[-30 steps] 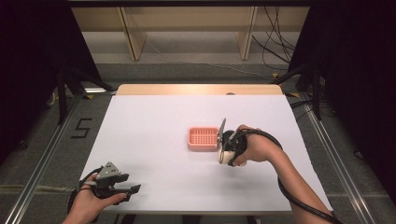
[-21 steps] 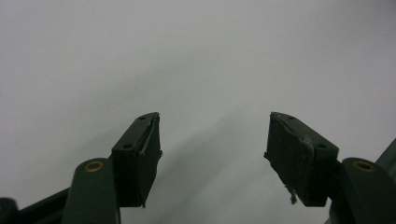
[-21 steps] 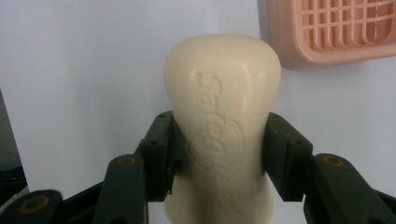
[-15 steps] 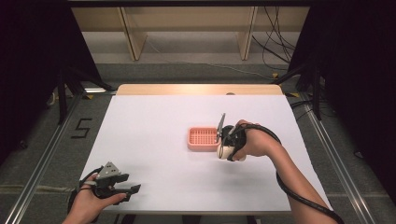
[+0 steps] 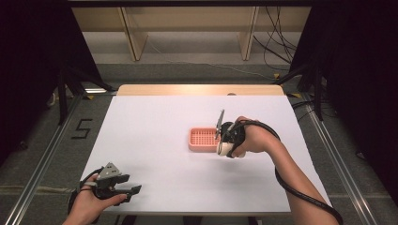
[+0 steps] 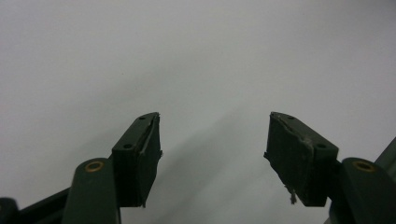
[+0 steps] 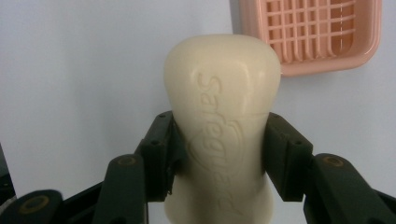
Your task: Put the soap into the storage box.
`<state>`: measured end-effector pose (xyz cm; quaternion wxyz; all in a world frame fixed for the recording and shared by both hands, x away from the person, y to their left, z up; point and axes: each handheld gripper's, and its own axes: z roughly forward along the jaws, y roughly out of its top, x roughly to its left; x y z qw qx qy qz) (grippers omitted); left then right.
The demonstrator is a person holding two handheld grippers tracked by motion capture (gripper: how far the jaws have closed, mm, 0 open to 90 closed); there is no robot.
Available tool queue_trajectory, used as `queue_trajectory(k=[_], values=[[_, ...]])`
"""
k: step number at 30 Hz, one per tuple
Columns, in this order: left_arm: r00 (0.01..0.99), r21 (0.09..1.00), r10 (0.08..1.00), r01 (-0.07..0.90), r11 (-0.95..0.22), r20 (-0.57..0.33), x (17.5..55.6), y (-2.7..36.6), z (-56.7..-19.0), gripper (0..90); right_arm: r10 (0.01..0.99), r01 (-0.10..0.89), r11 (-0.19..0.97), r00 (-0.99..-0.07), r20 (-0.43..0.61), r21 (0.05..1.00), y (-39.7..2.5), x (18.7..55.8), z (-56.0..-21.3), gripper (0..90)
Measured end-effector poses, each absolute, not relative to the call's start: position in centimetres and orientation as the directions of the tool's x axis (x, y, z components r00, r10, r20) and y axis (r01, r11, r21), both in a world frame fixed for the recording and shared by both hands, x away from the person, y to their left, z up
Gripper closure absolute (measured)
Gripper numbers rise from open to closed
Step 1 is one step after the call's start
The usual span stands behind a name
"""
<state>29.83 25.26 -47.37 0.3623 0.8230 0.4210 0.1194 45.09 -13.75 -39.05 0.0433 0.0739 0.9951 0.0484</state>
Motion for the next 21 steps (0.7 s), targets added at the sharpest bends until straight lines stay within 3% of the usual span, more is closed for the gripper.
queue_trajectory(k=[1,4,5,6,7,13,14,21], values=[[0.616,0.698,0.780,0.605,-0.382,-0.107,29.8,25.3,-47.4,34.7,0.189,0.182,0.979,-0.979,-0.073,0.088,-13.7,44.9,-38.9,50.4],[0.629,0.691,0.771,0.602,-0.401,-0.102,29.8,25.4,-47.3,34.7,0.165,0.158,0.983,-0.983,-0.077,0.089,-13.5,45.2,-38.7,50.4],[0.616,0.700,0.780,0.606,-0.377,-0.112,29.8,25.2,-47.4,34.6,0.094,0.082,0.990,-0.991,-0.098,0.116,-13.6,45.7,-38.9,50.5],[0.630,0.691,0.770,0.601,-0.402,-0.101,29.8,25.4,-47.3,34.7,0.091,0.080,0.990,-0.992,-0.093,0.119,-13.5,45.8,-38.9,50.4],[0.630,0.690,0.770,0.602,-0.402,-0.101,29.8,25.4,-47.3,34.7,0.166,0.157,0.983,-0.983,-0.084,0.097,-13.4,45.3,-38.6,50.4],[0.618,0.700,0.778,0.606,-0.379,-0.113,29.8,25.2,-47.4,34.6,0.188,0.180,0.979,-0.979,-0.084,0.092,-13.1,45.5,-38.3,50.4],[0.621,0.697,0.776,0.605,-0.386,-0.109,29.8,25.3,-47.3,34.7,0.128,0.118,0.987,-0.988,-0.090,0.110,-13.0,46.0,-38.4,50.5],[0.630,0.691,0.770,0.601,-0.401,-0.101,29.8,25.4,-47.3,34.7,0.184,0.176,0.980,-0.979,-0.090,0.094,-12.8,46.0,-38.2,50.4]])
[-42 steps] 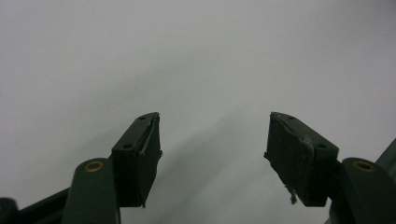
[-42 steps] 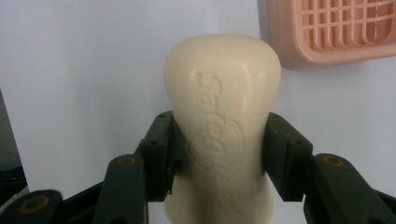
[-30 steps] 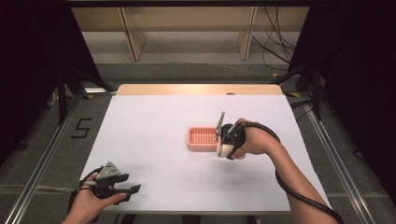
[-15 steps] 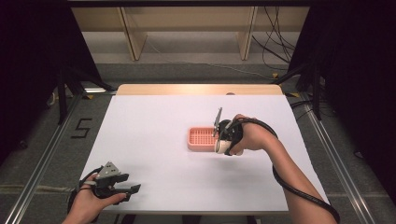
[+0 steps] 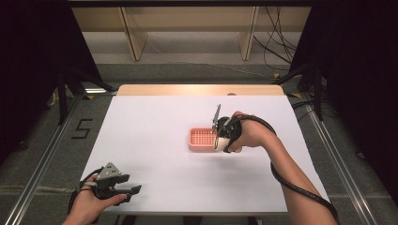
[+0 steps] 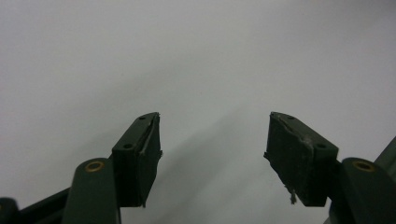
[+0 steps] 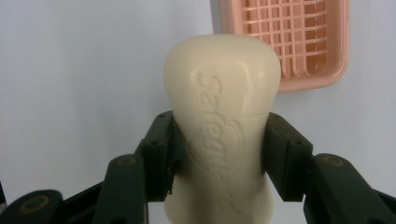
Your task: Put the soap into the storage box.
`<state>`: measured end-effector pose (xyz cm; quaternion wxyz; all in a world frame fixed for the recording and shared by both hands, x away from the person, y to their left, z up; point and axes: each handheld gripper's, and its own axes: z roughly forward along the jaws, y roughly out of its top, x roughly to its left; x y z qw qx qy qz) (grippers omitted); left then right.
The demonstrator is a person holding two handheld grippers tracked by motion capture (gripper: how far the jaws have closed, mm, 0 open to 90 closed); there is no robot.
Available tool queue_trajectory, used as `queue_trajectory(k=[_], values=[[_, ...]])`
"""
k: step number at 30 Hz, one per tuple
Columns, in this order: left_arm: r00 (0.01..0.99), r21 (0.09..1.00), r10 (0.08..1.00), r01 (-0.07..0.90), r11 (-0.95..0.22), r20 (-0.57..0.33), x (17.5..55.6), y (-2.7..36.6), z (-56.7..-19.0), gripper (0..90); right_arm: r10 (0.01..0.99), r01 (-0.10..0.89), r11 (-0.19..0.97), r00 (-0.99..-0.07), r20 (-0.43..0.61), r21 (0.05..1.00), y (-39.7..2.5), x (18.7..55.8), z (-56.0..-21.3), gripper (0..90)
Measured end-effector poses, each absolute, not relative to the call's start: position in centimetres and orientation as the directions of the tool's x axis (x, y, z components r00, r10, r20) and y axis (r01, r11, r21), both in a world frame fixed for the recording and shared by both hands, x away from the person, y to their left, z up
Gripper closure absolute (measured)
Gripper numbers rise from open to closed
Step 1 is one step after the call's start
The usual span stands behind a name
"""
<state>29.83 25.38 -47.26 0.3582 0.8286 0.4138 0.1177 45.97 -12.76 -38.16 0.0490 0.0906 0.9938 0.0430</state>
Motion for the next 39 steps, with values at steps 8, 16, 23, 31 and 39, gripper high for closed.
queue_trajectory(k=[8,16,23,31,39], values=[[0.631,0.691,0.769,0.601,-0.402,-0.101,29.8,25.3,-47.3,34.7,0.164,0.154,0.982,-0.982,-0.090,0.105,-12.5,46.4,-38.2,50.5],[0.633,0.691,0.768,0.599,-0.404,-0.100,29.8,25.3,-47.3,34.7,0.134,0.124,0.986,-0.987,-0.090,0.110,-12.3,46.8,-38.2,50.5],[0.619,0.700,0.777,0.606,-0.378,-0.116,29.8,25.2,-47.3,34.8,0.139,0.128,0.985,-0.986,-0.094,0.117,-12.1,47.1,-38.2,50.5],[0.622,0.693,0.775,0.610,-0.384,-0.117,29.8,25.3,-47.3,34.8,0.158,0.148,0.984,-0.982,-0.101,0.104,-12.1,47.3,-38.0,50.4],[0.617,0.698,0.780,0.605,-0.383,-0.107,29.8,25.3,-47.3,34.8,0.159,0.148,0.983,-0.982,-0.105,0.112,-12.0,47.5,-38.1,50.5]])
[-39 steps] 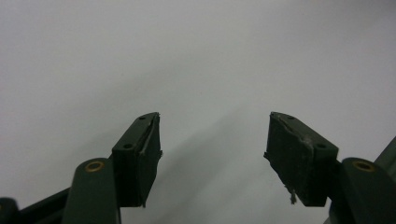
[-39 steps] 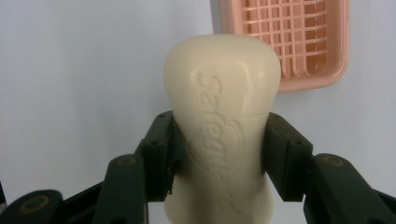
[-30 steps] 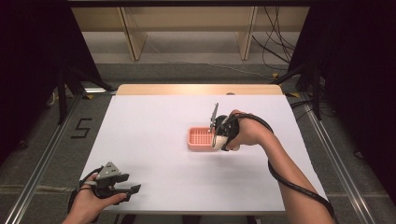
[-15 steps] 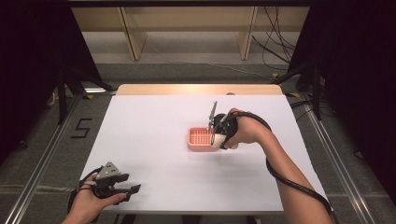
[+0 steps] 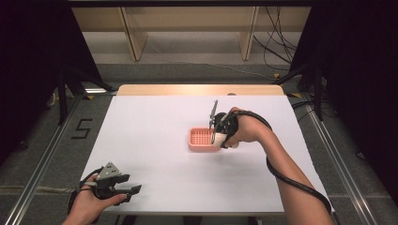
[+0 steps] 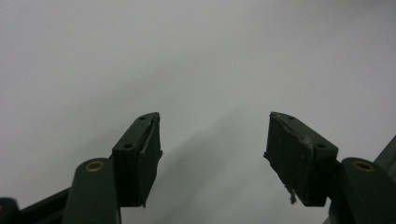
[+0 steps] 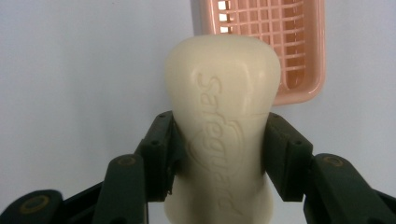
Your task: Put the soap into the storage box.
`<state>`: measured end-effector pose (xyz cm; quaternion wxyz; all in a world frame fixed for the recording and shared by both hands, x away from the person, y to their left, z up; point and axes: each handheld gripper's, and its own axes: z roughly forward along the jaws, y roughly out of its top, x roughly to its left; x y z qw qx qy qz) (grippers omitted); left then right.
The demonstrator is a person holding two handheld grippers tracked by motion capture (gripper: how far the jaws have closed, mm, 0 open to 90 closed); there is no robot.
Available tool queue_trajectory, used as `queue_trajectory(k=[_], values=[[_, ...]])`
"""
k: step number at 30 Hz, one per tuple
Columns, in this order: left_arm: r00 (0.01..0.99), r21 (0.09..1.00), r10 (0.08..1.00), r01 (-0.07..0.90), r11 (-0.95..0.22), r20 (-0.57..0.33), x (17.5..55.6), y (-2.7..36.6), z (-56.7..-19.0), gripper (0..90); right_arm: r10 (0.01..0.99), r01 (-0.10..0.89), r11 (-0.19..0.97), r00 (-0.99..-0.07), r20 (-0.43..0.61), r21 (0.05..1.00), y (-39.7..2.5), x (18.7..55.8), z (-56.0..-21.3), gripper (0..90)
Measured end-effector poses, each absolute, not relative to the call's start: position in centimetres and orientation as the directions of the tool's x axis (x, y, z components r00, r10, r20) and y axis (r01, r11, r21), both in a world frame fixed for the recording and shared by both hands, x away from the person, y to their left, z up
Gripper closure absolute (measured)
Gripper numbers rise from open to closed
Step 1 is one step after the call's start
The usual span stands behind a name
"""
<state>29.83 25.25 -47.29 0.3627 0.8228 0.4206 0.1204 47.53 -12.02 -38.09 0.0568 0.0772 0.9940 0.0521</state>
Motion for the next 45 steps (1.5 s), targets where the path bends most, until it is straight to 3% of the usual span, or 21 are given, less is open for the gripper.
queue_trajectory(k=[8,10,15,17,23,28,33,35,39,40,42,45], values=[[0.619,0.698,0.778,0.603,-0.385,-0.105,29.8,25.3,-47.3,34.8,0.134,0.120,0.985,-0.985,-0.107,0.126,-11.7,47.9,-38.2,50.5],[0.614,0.698,0.781,0.608,-0.378,-0.111,29.8,25.2,-47.3,34.8,0.176,0.166,0.980,-0.980,-0.093,0.108,-11.7,47.7,-38.1,50.4],[0.613,0.698,0.782,0.610,-0.375,-0.115,29.8,25.2,-47.3,34.8,0.119,0.104,0.986,-0.986,-0.118,0.129,-11.6,48.2,-38.3,50.5],[0.610,0.698,0.784,0.609,-0.376,-0.110,29.8,25.3,-47.3,34.8,0.174,0.163,0.981,-0.980,-0.101,0.108,-11.5,47.9,-38.2,50.4],[0.616,0.699,0.780,0.604,-0.382,-0.106,29.9,25.3,-47.3,34.8,0.113,0.098,0.986,-0.987,-0.114,0.132,-11.4,48.5,-38.3,50.4],[0.613,0.699,0.783,0.606,-0.380,-0.106,29.9,25.3,-47.3,34.8,0.173,0.161,0.980,-0.979,-0.105,0.114,-11.2,48.3,-38.1,50.5],[0.614,0.699,0.783,0.605,-0.381,-0.104,29.9,25.3,-47.3,34.8,0.131,0.115,0.984,-0.984,-0.117,0.133,-11.1,48.8,-38.3,50.5],[0.614,0.699,0.782,0.604,-0.381,-0.104,29.9,25.3,-47.3,34.9,0.177,0.165,0.979,-0.979,-0.102,0.121,-10.9,48.5,-38.2,50.5],[0.616,0.701,0.781,0.602,-0.383,-0.104,29.9,25.3,-47.2,34.9,0.150,0.136,0.983,-0.982,-0.114,0.127,-10.7,48.7,-38.3,50.5],[0.616,0.700,0.781,0.602,-0.383,-0.104,29.9,25.3,-47.2,34.9,0.092,0.073,0.986,-0.988,-0.125,0.149,-10.7,49.1,-38.5,50.4],[0.616,0.700,0.780,0.603,-0.383,-0.104,29.9,25.3,-47.3,34.8,0.152,0.136,0.982,-0.982,-0.115,0.135,-10.7,48.8,-38.4,50.5],[0.616,0.701,0.781,0.603,-0.381,-0.105,29.9,25.3,-47.3,34.9,0.148,0.133,0.983,-0.982,-0.114,0.130,-10.6,48.9,-38.6,50.4]])
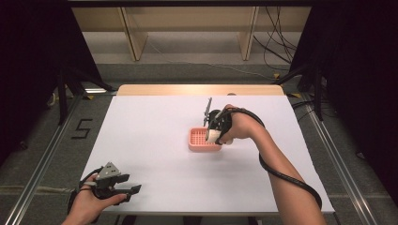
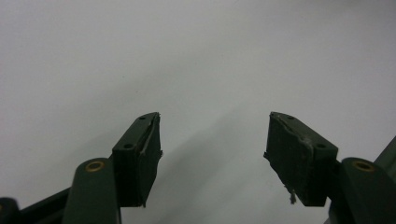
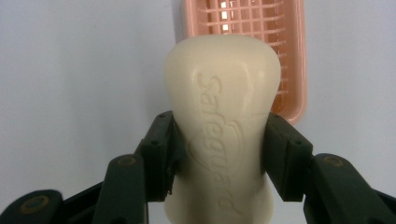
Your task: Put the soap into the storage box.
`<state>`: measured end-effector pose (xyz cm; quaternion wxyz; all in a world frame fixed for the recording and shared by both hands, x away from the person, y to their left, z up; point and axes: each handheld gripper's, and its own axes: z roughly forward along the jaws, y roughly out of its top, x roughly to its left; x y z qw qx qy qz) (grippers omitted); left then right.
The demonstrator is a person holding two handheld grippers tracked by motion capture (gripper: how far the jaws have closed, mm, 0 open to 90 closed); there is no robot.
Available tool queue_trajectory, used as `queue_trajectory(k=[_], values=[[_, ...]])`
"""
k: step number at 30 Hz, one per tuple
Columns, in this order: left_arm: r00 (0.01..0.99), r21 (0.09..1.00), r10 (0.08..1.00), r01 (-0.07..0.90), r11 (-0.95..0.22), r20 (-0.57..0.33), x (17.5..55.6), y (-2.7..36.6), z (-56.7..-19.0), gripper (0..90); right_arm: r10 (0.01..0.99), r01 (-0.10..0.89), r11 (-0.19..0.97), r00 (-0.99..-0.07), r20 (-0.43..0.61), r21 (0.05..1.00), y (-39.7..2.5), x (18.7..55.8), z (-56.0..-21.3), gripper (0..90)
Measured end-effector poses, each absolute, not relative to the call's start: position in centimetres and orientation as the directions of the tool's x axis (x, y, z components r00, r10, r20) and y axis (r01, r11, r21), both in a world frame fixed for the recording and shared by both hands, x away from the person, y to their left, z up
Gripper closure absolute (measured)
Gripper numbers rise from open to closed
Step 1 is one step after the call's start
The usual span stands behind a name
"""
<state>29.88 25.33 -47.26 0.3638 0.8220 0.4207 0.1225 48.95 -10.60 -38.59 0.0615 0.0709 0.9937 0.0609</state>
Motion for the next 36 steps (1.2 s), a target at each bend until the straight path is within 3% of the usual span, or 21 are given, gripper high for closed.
queue_trajectory(k=[7,10,11,12,13,23,24,29,36], values=[[0.616,0.701,0.781,0.603,-0.381,-0.106,29.9,25.3,-47.3,34.9,0.095,0.076,0.987,-0.987,-0.131,0.144,-10.3,49.5,-38.9,50.4],[0.615,0.701,0.781,0.604,-0.379,-0.107,29.9,25.3,-47.3,34.9,0.139,0.123,0.984,-0.984,-0.116,0.130,-10.3,49.4,-38.8,50.4],[0.615,0.701,0.781,0.603,-0.379,-0.107,29.9,25.3,-47.3,34.9,0.097,0.078,0.986,-0.987,-0.130,0.146,-10.2,49.7,-38.9,50.5],[0.615,0.702,0.781,0.603,-0.380,-0.106,29.9,25.3,-47.3,34.9,0.138,0.122,0.983,-0.983,-0.117,0.138,-10.1,49.5,-38.7,50.4],[0.616,0.701,0.781,0.603,-0.380,-0.106,29.9,25.3,-47.3,34.8,0.101,0.082,0.986,-0.986,-0.134,0.145,-10.2,49.8,-38.8,50.5],[0.616,0.702,0.781,0.603,-0.380,-0.106,29.9,25.4,-47.3,34.9,0.097,0.076,0.986,-0.985,-0.141,0.151,-9.9,50.0,-38.8,50.4],[0.615,0.702,0.781,0.603,-0.379,-0.107,29.9,25.4,-47.2,34.9,0.153,0.135,0.981,-0.980,-0.129,0.141,-9.7,49.6,-38.7,50.4],[0.617,0.703,0.780,0.601,-0.380,-0.105,29.9,25.4,-47.2,34.9,0.101,0.079,0.985,-0.984,-0.144,0.151,-9.6,50.1,-38.9,50.4],[0.617,0.704,0.779,0.601,-0.379,-0.107,29.9,25.4,-47.2,34.9,0.107,0.085,0.985,-0.983,-0.150,0.150,-9.3,50.2,-39.0,50.5]])
